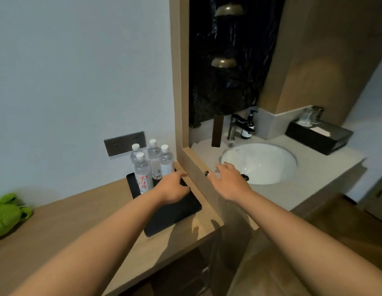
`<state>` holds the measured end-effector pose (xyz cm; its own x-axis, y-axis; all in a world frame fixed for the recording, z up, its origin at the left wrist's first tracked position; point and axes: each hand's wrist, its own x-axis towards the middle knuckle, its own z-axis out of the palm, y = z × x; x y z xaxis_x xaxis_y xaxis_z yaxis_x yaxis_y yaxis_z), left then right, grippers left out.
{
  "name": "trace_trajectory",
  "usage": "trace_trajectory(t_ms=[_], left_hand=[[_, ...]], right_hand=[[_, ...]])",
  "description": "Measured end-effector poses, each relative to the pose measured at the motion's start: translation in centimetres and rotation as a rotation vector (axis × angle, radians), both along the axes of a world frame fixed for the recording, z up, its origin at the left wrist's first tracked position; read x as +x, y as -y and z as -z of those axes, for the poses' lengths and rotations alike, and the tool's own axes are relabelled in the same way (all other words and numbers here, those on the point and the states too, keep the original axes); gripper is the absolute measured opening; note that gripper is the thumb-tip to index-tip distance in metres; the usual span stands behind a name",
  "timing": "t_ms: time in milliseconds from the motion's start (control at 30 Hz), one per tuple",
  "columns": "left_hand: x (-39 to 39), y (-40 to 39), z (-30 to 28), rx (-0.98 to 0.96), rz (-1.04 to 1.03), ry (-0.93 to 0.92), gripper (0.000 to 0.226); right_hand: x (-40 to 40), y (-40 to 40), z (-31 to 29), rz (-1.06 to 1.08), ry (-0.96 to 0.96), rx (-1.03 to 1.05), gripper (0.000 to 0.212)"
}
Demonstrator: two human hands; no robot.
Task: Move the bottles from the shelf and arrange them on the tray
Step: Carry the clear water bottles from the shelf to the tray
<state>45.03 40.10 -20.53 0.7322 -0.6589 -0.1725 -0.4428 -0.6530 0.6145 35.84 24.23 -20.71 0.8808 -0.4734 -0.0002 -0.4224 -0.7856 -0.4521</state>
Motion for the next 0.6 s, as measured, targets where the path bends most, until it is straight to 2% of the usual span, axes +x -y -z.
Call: trace_trajectory(t_ms=[233, 600], left_hand=[[-5.8, 4.6, -3.6, -0.057, 0.183, 0.073, 0.061], [-15.7, 15.3, -4.0, -0.027, 0.402, 0.158, 0.060]], right_hand=[[-8.4, 4.8, -3.1, 0.214, 0.063, -0.008, 0.062], [-21.7, 14.4, -5.1, 0.431, 0.095, -0.023, 0.073]])
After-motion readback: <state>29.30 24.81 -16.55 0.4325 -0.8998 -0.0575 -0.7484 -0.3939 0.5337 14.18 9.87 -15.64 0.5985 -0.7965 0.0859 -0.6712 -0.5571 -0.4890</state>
